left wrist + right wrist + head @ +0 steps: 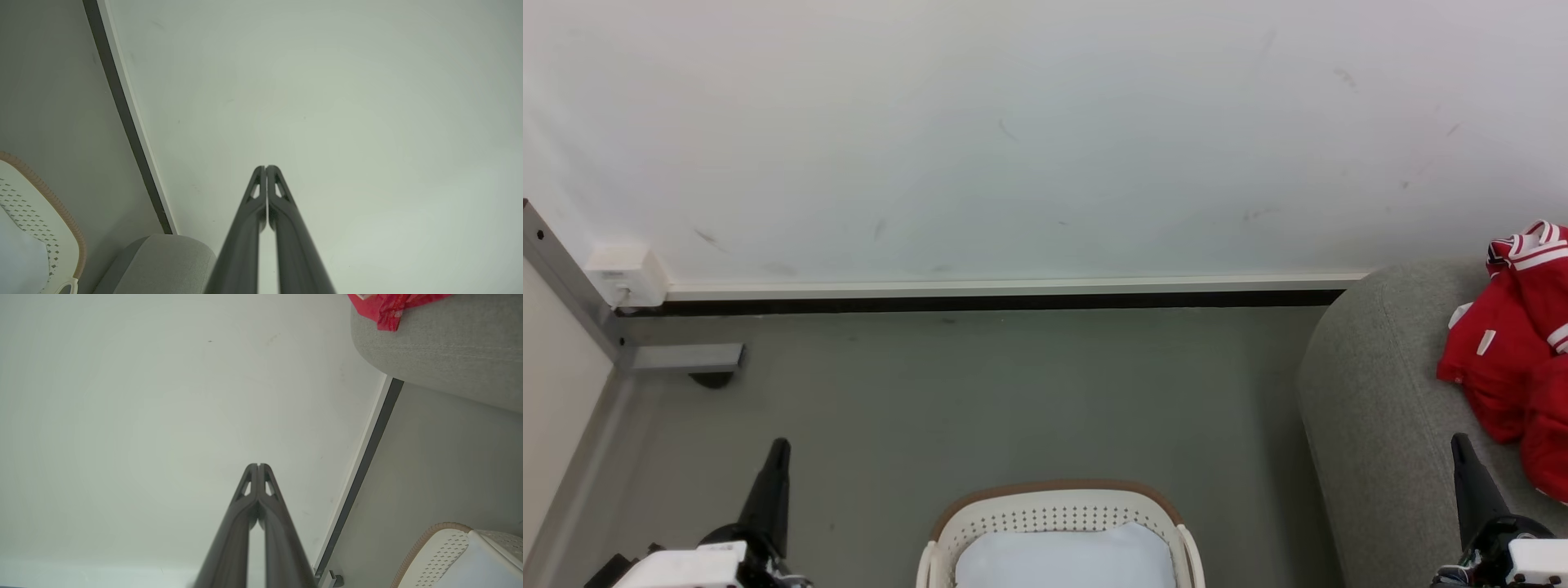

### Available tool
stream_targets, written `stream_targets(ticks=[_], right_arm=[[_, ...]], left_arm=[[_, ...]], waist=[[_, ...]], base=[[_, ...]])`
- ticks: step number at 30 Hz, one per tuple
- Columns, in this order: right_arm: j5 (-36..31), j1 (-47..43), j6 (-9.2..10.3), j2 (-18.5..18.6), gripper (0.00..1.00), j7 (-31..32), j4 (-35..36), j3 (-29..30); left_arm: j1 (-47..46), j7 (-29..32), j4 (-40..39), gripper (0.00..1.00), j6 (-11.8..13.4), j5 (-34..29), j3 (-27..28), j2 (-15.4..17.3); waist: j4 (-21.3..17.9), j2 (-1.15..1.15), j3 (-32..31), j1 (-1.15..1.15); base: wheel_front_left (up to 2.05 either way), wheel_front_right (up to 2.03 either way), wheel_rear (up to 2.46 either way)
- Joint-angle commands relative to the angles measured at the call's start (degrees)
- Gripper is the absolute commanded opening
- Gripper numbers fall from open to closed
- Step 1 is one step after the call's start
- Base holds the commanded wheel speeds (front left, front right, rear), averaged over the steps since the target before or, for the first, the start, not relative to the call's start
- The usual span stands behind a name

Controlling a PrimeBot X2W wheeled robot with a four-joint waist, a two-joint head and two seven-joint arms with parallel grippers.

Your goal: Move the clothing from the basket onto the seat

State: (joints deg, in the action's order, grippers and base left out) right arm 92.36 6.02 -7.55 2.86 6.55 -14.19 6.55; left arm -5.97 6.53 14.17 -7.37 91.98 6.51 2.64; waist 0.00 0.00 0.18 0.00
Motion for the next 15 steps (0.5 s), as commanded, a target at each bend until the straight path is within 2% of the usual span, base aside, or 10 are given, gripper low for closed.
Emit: stream_targets(ticks=[1,15], right_arm=[[0.03,0.31,0.12,-0.03,0.00,0.24,0.35,0.23],[0.05,0.31,0.12,-0.03,0.00,0.22,0.34,0.21]], left_arm=[[-0.50,0.24,-0.23,0.00,-0.24,0.77,0.15,0.44],[-0.49,0.23,-0.23,0.00,-0.24,0.78,0.13,0.44]], waist=[[0.00,0.00,0.00,0.00],[0.00,0.00,0.00,0.00]], base=[[0.00,0.00,0.00],[0.00,0.00,0.00]])
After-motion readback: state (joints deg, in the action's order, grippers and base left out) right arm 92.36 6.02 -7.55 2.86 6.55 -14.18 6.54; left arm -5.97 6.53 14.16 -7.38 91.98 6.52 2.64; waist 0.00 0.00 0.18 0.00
